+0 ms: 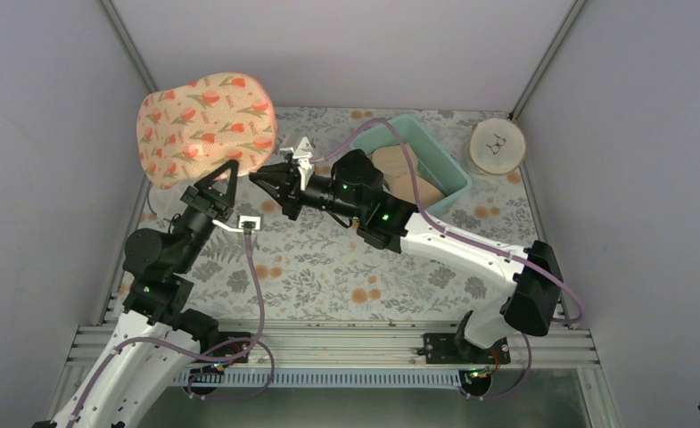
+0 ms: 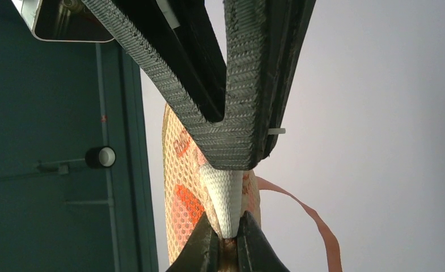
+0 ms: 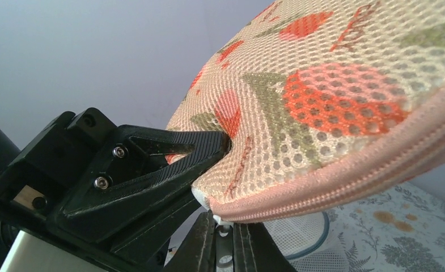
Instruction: Unzip the laundry bag and remove the bra
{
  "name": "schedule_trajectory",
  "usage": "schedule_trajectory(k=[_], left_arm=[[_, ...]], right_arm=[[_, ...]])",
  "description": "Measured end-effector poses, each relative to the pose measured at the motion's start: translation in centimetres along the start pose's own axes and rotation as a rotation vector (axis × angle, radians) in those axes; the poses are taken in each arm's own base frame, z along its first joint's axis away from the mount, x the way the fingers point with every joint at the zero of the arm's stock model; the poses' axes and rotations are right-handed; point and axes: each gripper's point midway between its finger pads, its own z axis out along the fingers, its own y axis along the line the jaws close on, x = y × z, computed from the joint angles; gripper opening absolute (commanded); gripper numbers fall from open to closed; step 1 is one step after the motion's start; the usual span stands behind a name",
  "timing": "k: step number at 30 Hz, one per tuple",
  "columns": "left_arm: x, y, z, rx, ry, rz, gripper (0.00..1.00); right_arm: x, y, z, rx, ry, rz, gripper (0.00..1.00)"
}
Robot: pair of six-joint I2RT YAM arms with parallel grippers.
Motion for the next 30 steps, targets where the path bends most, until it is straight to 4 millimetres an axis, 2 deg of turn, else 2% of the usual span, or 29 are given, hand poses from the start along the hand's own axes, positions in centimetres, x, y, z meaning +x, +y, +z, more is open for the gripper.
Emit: schedule_trajectory(k=[9,14,17,23,27,30], left_arm=[[-0.1,-0.4,0.0,0.017,-0.003,-0.003,0.02],[-0.5,-0.9,-0.1,0.055,-0.029,-0.014,0.02],[-1.5,-1.7,-0.3,0.094,-0.076,-0.022,0.02],[-3.2,-4.1,-1.7,0.205,-0.161,-0.048,0.02],[-4.5,-5.2,-2.2,0.272,-0.224,-0.105,0.02],[-5.5,-6.0,-2.9,0.322,-0.272,-0.164,0.02]], right_arm=[[0.4,-0.4,0.0,0.017,0.019,-0.022,0.03],[1.2,-1.7,-0.9,0.058,0.064,-0.053,0.03],[2.1,-2.6,-2.0,0.075,0.1,-0.058,0.03],[3.6,-5.2,-5.5,0.135,0.16,-0.059,0.03],[4.4,-5.0,-7.2,0.121,0.202,-0.068,0.03],[5.8,-4.7,-8.3,0.101,0.247,-0.065,0.03]])
